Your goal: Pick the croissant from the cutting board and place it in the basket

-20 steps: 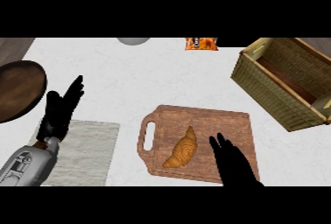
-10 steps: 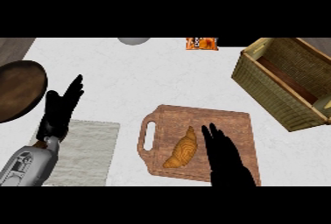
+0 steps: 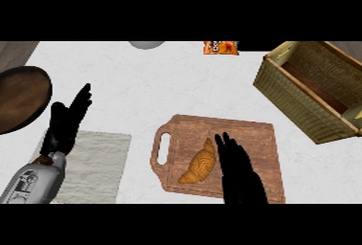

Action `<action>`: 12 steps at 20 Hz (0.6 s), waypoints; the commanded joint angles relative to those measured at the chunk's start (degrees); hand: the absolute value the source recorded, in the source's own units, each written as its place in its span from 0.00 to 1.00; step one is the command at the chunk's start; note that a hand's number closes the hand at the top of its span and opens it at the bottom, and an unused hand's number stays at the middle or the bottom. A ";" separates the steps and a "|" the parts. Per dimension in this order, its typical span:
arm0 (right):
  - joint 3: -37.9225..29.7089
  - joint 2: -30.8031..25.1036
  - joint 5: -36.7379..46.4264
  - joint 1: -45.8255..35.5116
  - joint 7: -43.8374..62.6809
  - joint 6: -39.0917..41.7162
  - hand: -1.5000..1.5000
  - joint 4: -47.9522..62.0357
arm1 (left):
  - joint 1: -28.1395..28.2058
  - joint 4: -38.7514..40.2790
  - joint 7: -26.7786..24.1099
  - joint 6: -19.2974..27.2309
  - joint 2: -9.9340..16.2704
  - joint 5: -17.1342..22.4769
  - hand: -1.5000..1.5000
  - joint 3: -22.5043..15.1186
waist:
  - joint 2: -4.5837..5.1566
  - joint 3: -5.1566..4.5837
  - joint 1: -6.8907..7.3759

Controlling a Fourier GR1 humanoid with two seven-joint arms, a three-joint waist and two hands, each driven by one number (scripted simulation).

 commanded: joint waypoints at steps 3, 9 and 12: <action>1.15 2.06 2.29 0.34 -1.78 -4.28 0.00 5.57 | -3.66 1.38 2.42 -1.84 -2.76 -1.30 0.50 2.22 | 0.01 0.00 -0.20; -5.31 2.41 -3.79 -8.79 -6.03 -7.82 0.00 17.27 | 2.15 -2.56 0.87 -4.27 -2.71 -2.76 0.50 3.48 | 0.05 0.01 0.30; -4.12 2.43 -2.91 -5.85 -2.78 -2.62 0.00 8.60 | 1.59 -1.35 -0.89 -3.75 -4.85 -5.02 0.50 4.76 | -0.01 -0.01 -0.03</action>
